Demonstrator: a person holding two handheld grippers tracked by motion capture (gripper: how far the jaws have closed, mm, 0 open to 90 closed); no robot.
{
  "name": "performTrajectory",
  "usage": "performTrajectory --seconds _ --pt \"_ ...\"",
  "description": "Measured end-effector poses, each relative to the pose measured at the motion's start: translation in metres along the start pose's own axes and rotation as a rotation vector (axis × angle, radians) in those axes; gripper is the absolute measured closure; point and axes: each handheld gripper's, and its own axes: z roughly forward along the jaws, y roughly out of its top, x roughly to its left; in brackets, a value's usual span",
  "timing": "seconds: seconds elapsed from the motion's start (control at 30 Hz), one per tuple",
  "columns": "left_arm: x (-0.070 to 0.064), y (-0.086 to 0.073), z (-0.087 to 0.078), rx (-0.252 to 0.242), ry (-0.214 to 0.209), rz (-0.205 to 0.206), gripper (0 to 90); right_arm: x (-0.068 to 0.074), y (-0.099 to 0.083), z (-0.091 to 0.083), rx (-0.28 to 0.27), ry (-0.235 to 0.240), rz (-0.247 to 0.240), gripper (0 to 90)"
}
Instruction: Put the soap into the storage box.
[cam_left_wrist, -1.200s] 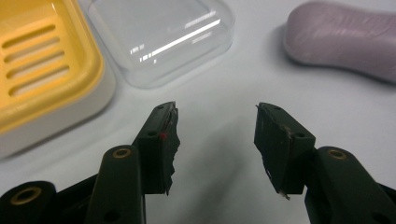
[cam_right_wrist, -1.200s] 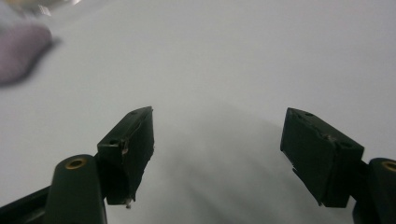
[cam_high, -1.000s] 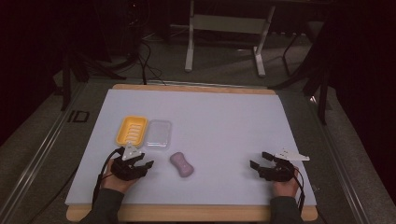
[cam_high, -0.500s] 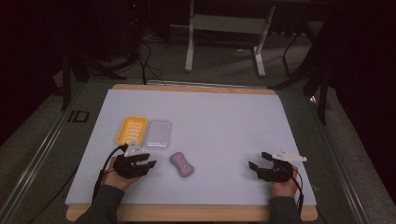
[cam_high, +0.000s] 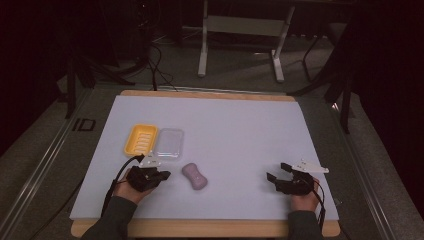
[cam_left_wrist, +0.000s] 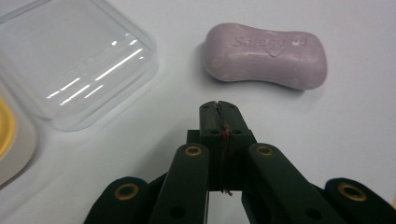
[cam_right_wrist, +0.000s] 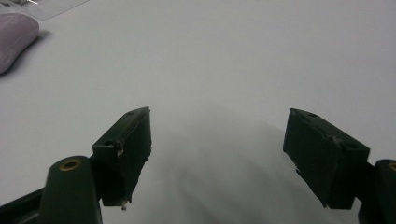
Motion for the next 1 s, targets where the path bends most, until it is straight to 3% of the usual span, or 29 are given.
performTrajectory --seconds 0.4,1.0 --pt "-0.012 0.007 0.009 0.003 -0.031 0.041 90.0 0.000 0.000 0.000 0.003 0.002 -0.001 23.1" --pt "-0.029 0.013 0.027 0.049 -0.088 0.133 90.0 0.000 0.000 0.000 0.003 0.003 -0.003 23.1"
